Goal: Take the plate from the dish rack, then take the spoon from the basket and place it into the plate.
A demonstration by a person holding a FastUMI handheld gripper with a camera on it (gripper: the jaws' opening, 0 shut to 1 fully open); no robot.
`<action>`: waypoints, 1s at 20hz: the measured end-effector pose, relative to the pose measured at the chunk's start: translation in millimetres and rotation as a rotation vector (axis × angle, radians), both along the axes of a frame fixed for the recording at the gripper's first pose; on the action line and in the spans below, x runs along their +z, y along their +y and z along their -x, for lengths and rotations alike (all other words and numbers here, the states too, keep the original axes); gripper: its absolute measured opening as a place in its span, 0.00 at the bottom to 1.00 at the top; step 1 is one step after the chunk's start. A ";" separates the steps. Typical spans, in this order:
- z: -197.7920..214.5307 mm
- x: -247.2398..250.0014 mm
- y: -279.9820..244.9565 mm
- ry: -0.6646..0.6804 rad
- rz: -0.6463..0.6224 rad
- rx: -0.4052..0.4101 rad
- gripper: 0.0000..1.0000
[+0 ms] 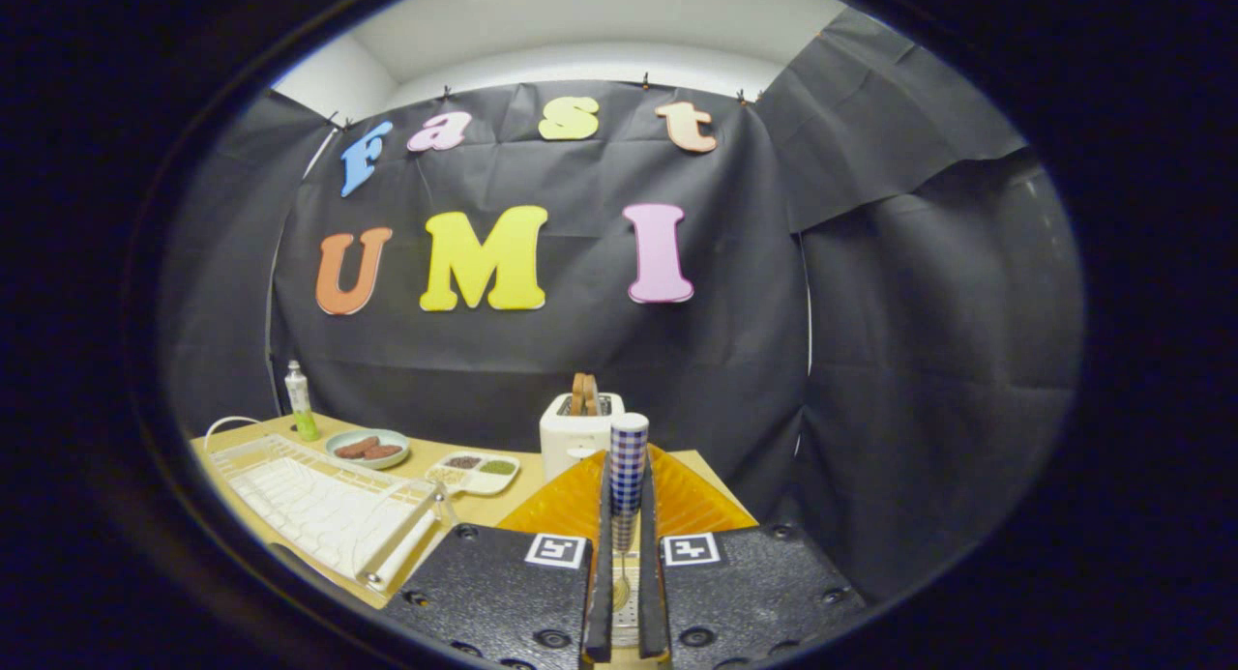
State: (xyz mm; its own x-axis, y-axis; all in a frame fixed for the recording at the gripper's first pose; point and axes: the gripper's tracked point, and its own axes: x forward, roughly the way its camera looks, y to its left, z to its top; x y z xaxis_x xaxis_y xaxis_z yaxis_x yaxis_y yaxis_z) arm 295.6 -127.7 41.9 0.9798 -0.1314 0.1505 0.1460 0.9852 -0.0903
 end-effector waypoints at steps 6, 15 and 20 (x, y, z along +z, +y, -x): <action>38.1 25.3 55.9 -0.014 0.035 0.025 0.16; 113.1 -20.6 167.5 0.030 0.041 0.184 0.16; 140.7 -63.9 221.0 0.047 0.014 0.251 0.15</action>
State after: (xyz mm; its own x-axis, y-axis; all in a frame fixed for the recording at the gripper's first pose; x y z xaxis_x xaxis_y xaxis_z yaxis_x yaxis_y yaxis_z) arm 154.9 93.3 -22.0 0.9875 0.1182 0.1044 -0.1073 0.9887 -0.1048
